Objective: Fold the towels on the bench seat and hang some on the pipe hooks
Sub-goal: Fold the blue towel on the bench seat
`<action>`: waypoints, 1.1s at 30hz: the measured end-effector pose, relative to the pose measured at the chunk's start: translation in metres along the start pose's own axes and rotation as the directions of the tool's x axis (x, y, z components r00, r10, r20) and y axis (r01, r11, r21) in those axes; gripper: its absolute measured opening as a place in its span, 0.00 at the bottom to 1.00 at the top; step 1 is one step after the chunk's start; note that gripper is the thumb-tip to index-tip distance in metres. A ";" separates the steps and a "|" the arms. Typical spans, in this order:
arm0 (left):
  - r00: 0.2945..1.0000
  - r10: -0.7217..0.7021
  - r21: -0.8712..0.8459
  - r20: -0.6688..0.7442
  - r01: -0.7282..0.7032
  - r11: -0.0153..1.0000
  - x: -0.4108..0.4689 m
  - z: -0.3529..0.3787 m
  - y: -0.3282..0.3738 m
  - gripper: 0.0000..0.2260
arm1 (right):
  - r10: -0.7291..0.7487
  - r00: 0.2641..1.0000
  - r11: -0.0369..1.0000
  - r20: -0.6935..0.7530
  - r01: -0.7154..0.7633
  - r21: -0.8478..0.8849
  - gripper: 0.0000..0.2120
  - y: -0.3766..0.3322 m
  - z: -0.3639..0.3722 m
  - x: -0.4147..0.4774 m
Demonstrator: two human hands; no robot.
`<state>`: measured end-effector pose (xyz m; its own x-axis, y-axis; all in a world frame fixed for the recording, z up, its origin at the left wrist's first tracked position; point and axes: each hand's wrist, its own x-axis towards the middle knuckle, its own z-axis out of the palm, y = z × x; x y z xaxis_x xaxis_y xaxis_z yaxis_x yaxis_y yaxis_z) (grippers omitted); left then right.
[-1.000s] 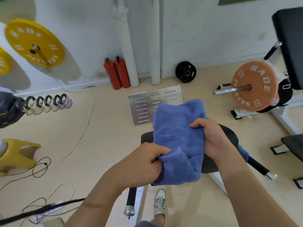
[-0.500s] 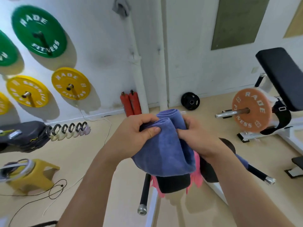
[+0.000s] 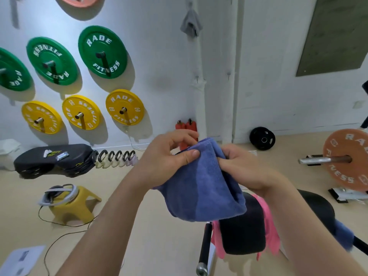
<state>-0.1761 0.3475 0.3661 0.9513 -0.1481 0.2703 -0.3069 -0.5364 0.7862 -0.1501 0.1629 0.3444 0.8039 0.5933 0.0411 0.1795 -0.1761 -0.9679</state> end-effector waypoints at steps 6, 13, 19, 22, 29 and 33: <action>0.999 -0.023 -0.073 0.038 0.026 0.997 0.021 -0.060 -0.043 0.02 | 0.032 0.999 0.999 0.001 -0.032 -0.032 0.12 -0.005 0.028 0.067; 0.987 -0.009 -0.149 -0.161 -0.015 0.989 0.058 -0.130 -0.116 0.05 | -0.169 0.930 0.985 -0.327 0.165 -0.041 0.07 -0.009 0.082 0.147; 0.984 0.022 -0.276 -0.179 -0.071 0.959 0.082 -0.173 -0.155 0.09 | -0.233 0.929 0.921 -0.287 0.117 -0.372 0.04 -0.018 0.109 0.200; 0.992 0.056 -0.301 -0.111 -0.087 0.950 0.090 -0.189 -0.172 0.06 | -0.296 0.886 0.889 -0.358 0.118 -0.442 0.04 -0.021 0.112 0.222; 0.993 0.114 -0.331 0.026 -0.099 0.939 0.126 -0.201 -0.190 0.05 | -0.332 0.905 0.835 -0.264 0.152 -0.529 0.06 -0.020 0.094 0.263; 0.989 -0.016 -0.374 -0.145 -0.039 0.927 0.166 -0.208 -0.207 0.05 | -0.239 0.951 0.801 -0.197 0.078 -0.594 0.12 -0.008 0.061 0.297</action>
<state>0.0391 0.6066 0.3632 0.9420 -0.0175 0.3352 -0.3327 -0.1809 0.9255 0.0526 0.3883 0.3496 0.8333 0.4515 0.3190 0.5431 -0.5609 -0.6249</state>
